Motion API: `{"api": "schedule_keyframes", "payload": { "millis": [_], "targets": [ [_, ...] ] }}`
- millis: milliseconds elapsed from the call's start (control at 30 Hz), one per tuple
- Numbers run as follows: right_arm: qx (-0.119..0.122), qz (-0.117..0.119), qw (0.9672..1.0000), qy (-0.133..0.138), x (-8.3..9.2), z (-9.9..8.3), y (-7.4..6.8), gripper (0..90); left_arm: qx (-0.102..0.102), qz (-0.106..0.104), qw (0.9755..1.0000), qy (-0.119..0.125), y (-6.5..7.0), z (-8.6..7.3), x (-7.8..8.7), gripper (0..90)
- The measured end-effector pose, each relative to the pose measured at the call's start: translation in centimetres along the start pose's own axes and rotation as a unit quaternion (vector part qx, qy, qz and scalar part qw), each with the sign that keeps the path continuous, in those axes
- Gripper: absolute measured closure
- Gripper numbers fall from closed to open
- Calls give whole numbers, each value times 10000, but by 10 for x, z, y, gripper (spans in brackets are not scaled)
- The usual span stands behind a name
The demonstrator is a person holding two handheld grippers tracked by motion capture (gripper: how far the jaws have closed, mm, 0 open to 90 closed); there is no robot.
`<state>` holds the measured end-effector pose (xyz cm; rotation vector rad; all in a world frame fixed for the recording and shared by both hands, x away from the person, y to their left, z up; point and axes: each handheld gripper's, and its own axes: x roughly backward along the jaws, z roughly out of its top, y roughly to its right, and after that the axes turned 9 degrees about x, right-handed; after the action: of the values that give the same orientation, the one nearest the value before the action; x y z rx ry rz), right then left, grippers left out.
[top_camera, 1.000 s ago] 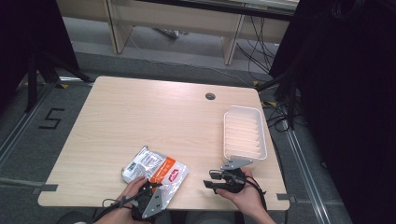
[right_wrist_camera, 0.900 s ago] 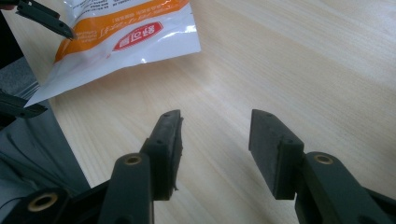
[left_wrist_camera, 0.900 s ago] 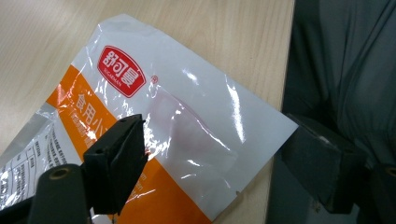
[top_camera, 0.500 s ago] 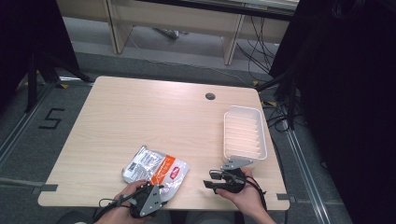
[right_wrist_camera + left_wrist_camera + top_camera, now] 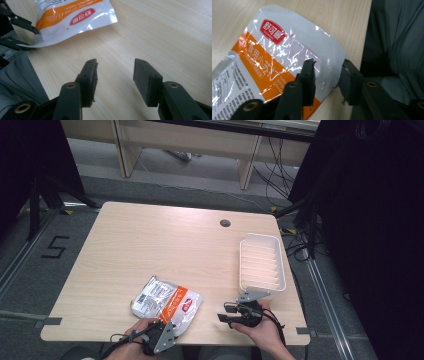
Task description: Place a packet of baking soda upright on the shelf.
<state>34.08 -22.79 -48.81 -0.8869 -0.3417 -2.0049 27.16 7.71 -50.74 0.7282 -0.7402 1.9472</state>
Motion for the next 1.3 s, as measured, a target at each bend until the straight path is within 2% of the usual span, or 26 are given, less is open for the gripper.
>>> {"api": "schedule_keyframes", "payload": {
  "millis": [33, 67, 133, 300, 367, 500, 533, 700, 867, 900, 967, 1033, 1067, 1100, 1133, 1167, 1233, 1267, 1300],
  "targets": [
    [13, -1, 10000, -4, 0, 0, 0, 546, 67, -22, 10000, -29, 0, 1, 0, 765],
    [-3, 3, 10000, -8, 0, 0, 0, 546, 154, -50, 9999, -8, 1, 1, -1, 792],
    [-4, 4, 10000, -8, 0, 0, 0, 547, 176, -76, 9998, -21, 1, 1, -2, 836],
    [-65, 69, 9999, -60, 0, 0, -1, 546, 292, -68, 9995, -26, 0, 3, -1, 890],
    [23, 99, 9999, -49, 0, 1, 0, 541, 323, -103, 9994, -23, -1, 3, 1, 895],
    [28, 111, 9999, -16, -1, 2, -1, 529, 259, -62, 9996, 22, -2, 4, 4, 897],
    [153, 129, 9998, 17, -1, 4, -1, 511, 280, -89, 9996, 34, -2, 4, 6, 898],
    [293, 154, 9994, -45, -3, 5, -1, 491, 469, -92, 9986, 206, -7, 4, 11, 899],
    [523, 134, 9984, -150, -8, 11, -1, 458, 441, 24, 9986, 281, -8, 4, 16, 900],
    [595, 142, 9980, -151, -12, 15, -2, 444, 568, 53, 9975, 412, -9, 4, 19, 900],
    [613, 132, 9980, -70, -14, 17, -2, 439, 581, 78, 9974, 429, -11, 4, 21, 900],
    [709, 93, 9974, -33, -18, 21, -1, 431, 547, 206, 9969, 529, -13, 4, 24, 900],
    [850, 138, 9959, -287, -16, 24, 1, 430, 444, 247, 9977, 449, -15, 4, 26, 900],
    [836, 120, 9961, -265, -17, 26, 1, 429, 529, 203, 9971, 505, -15, 3, 26, 900],
    [797, 109, 9967, -127, -20, 27, 1, 428, 529, 215, 9971, 500, -16, 2, 27, 900],
    [852, 129, 9960, -245, -20, 31, 2, 429, 556, 172, 9970, 500, -16, 2, 27, 900],
    [788, 136, 9965, -240, -21, 32, 1, 428, 502, 201, 9973, 498, -17, 2, 28, 900],
    [785, 143, 9968, -92, -23, 32, 1, 428, 504, 194, 9971, 533, -17, 2, 28, 900],
    [805, 132, 9964, -228, -21, 34, 0, 427, 511, 234, 9969, 556, -17, 2, 29, 900]
  ]
}}
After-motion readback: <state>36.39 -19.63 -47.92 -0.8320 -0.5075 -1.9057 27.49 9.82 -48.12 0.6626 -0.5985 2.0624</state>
